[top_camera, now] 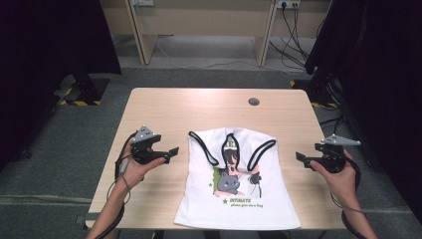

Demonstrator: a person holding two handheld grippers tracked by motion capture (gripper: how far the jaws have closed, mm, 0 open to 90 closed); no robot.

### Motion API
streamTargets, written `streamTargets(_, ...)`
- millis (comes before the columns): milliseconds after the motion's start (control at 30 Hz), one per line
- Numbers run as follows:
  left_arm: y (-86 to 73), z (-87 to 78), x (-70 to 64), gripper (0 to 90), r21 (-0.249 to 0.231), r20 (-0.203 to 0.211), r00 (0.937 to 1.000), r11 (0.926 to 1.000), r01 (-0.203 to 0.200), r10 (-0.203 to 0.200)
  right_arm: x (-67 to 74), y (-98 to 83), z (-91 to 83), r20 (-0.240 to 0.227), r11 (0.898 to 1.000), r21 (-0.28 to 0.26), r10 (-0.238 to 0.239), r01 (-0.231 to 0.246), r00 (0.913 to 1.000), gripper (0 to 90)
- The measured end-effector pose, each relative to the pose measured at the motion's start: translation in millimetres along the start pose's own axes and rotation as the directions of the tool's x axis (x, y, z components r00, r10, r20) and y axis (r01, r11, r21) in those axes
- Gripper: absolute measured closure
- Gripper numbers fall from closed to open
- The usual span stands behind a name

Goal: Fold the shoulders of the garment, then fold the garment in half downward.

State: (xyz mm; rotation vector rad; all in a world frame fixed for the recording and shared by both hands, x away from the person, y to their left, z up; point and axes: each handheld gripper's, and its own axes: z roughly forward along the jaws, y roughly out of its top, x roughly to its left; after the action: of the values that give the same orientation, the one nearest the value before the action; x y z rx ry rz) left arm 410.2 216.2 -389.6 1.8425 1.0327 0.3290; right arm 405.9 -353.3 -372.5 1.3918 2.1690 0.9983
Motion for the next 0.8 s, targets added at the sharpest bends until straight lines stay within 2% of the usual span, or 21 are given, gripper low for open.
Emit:
streamTargets(233, 5.7, 7.6, -1.6, 12.8, 0.015, -0.001, 1.0, 0.9998, -0.009, 0.009, 2.6, 4.9, 2.1, -0.006, 1.0, 0.011, -0.018, 0.018, 0.9998, 9.4)
streamTargets(400, 18.7, 25.2, 3.3, 15.3, 0.046, -0.017, 0.9995, 0.9987, -0.024, 0.025, 3.3, 21.8, 11.7, -0.023, 0.999, 0.027, -0.026, 0.027, 0.9994, 11.1)
streamTargets(500, 32.8, 45.4, 7.0, 16.4, 0.06, -0.023, 0.9996, 0.9981, -0.015, 0.017, 2.2, 36.1, 22.1, -0.041, 0.998, 0.052, -0.023, 0.025, 0.9989, 12.4)
streamTargets(600, 45.1, 67.0, 10.1, 18.4, 0.083, -0.018, 0.9997, 0.9965, -0.013, 0.014, -0.6, 53.6, 36.7, -0.08, 0.998, 0.07, 0.009, -0.003, 0.9968, 19.6)
streamTargets(667, 51.8, 83.2, 13.2, 19.7, 0.109, -0.015, 0.9998, 0.9941, -0.008, 0.01, -2.2, 66.0, 50.2, -0.105, 0.995, 0.095, 0.031, -0.021, 0.9939, 25.0)
streamTargets(800, 57.7, 109.0, 20.8, 21.6, 0.168, -0.012, 0.9999, 0.9857, 0.004, -0.002, -1.5, 77.5, 73.5, -0.131, 0.987, 0.155, 0.062, -0.041, 0.9895, 34.0)
